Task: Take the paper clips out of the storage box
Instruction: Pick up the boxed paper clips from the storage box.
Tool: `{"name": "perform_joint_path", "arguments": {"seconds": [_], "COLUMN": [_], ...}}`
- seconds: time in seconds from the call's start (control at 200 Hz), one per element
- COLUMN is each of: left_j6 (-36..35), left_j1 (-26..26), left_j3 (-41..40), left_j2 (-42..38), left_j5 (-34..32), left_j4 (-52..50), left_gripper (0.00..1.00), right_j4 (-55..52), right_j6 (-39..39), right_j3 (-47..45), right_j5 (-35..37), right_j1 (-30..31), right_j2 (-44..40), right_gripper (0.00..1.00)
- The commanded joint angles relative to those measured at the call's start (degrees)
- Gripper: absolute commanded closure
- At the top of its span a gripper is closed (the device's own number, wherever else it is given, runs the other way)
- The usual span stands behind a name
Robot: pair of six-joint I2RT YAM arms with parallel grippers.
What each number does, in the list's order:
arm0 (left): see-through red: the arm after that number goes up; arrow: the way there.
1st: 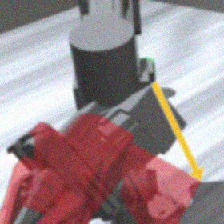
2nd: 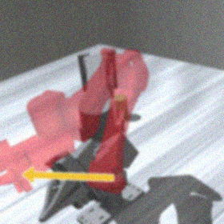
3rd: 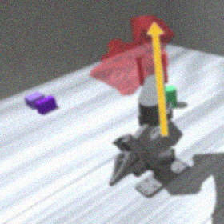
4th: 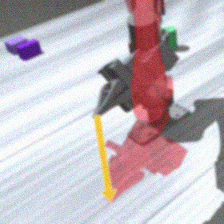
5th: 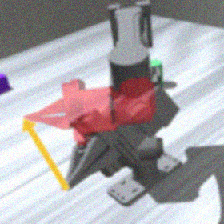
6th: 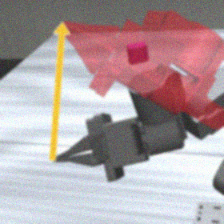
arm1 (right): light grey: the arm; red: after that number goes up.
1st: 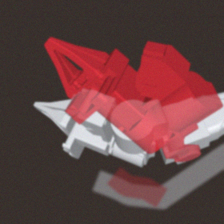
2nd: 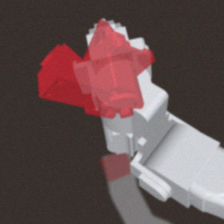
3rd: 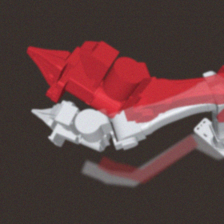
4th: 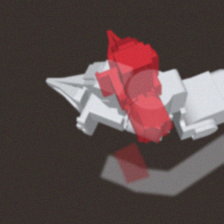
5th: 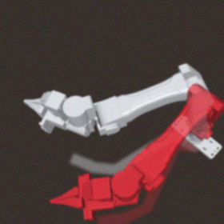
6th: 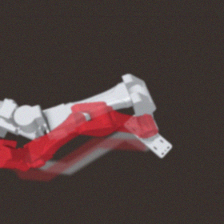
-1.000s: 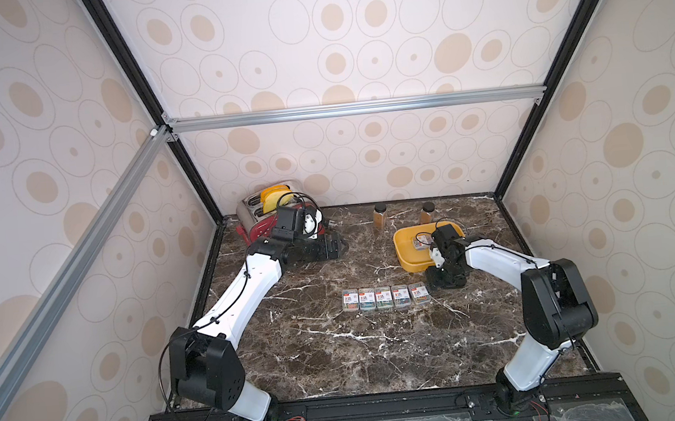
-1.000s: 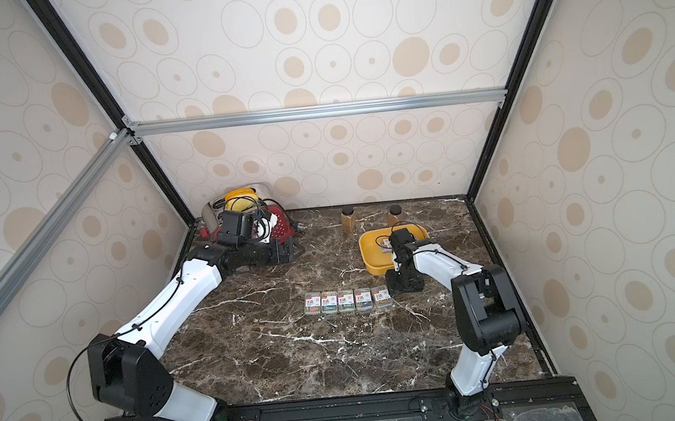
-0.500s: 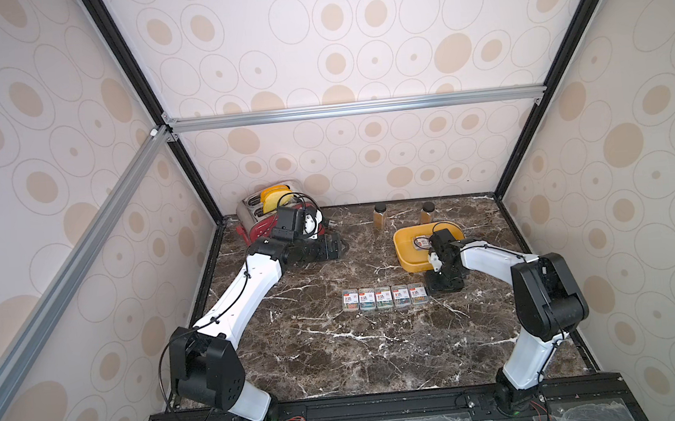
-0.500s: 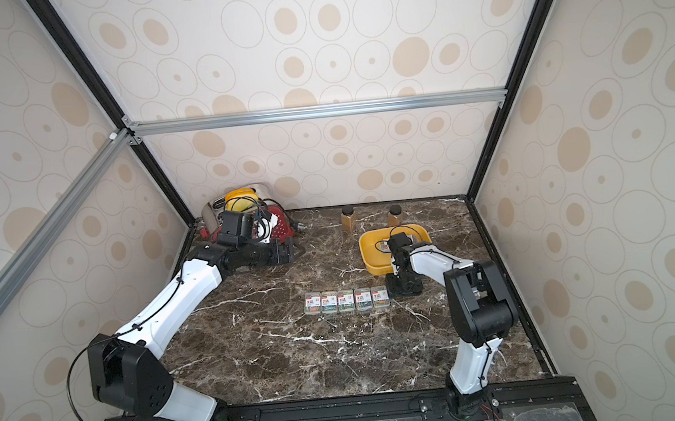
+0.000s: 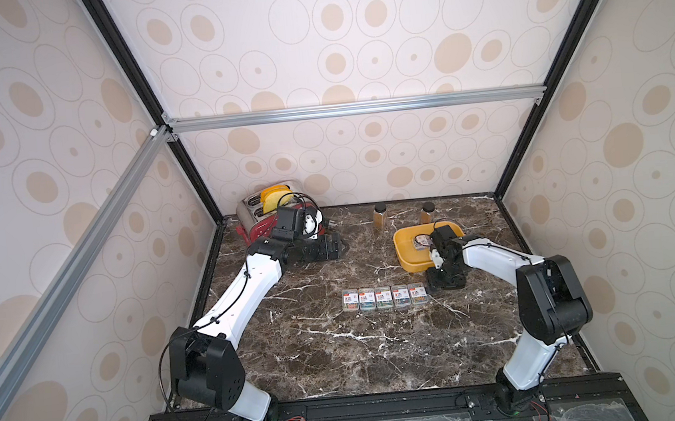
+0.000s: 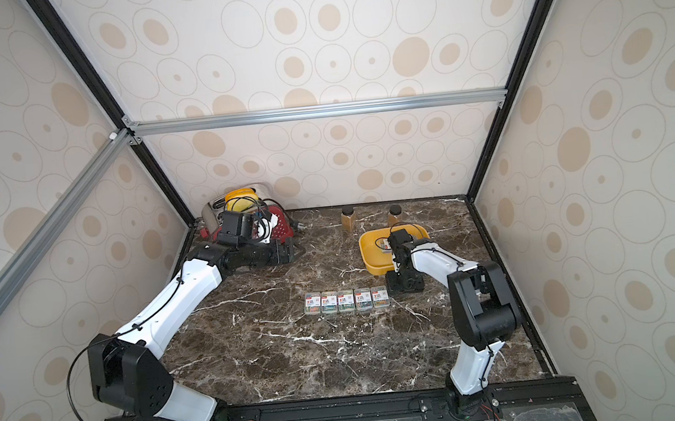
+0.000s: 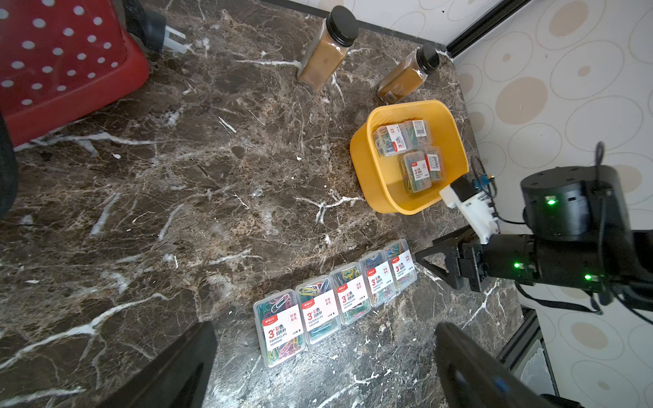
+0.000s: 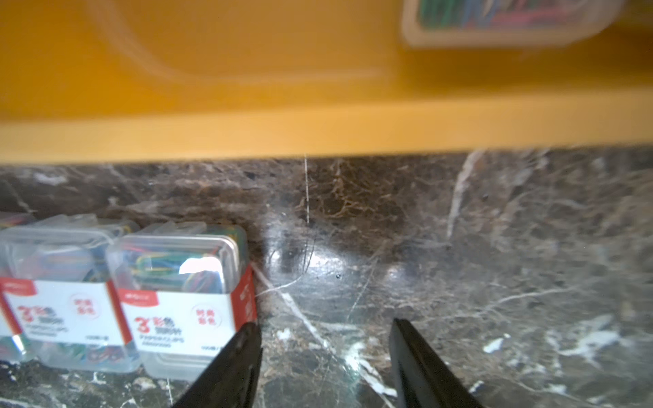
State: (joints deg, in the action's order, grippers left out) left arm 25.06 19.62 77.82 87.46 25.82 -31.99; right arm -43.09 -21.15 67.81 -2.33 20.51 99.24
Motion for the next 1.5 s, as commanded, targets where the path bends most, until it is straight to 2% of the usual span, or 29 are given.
{"name": "perform_joint_path", "arguments": {"seconds": [0.0, 0.16, 0.496, 0.731, 1.002, 1.492], "left_j6": [-1.9, -1.53, -1.94, -1.36, -2.1, -2.91], "left_j1": [-0.19, -0.18, -0.11, -0.18, -0.34, -0.67], "left_j3": [2.44, 3.44, 4.53, 4.57, 4.88, 6.54], "left_j2": [-0.12, 0.21, 0.62, 1.16, 1.54, 3.5], "left_j5": [-0.18, -0.51, -1.53, -0.83, -1.21, -1.39], "left_j4": [-1.3, -1.0, -1.39, -0.88, -1.92, -3.02], "left_gripper": [0.01, 0.01, 0.01, 0.01, 0.01, 0.01], "right_j4": [-5.2, -7.23, -3.98, -1.46, 0.44, -0.69], "right_j6": [2.34, 5.23, 8.31, 10.64, 11.77, 9.13], "right_j3": [5.43, 13.04, 25.39, 32.9, 36.71, 40.46], "right_j5": [2.42, 3.9, 2.33, -0.43, -2.22, -4.03], "right_j1": [0.25, -0.6, -4.74, -5.54, -5.56, -5.57], "right_j2": [-5.43, -5.23, 6.51, 16.13, 24.12, 31.08], "right_gripper": [0.33, 0.23, 0.0, 0.0, 0.01, 0.04]}}
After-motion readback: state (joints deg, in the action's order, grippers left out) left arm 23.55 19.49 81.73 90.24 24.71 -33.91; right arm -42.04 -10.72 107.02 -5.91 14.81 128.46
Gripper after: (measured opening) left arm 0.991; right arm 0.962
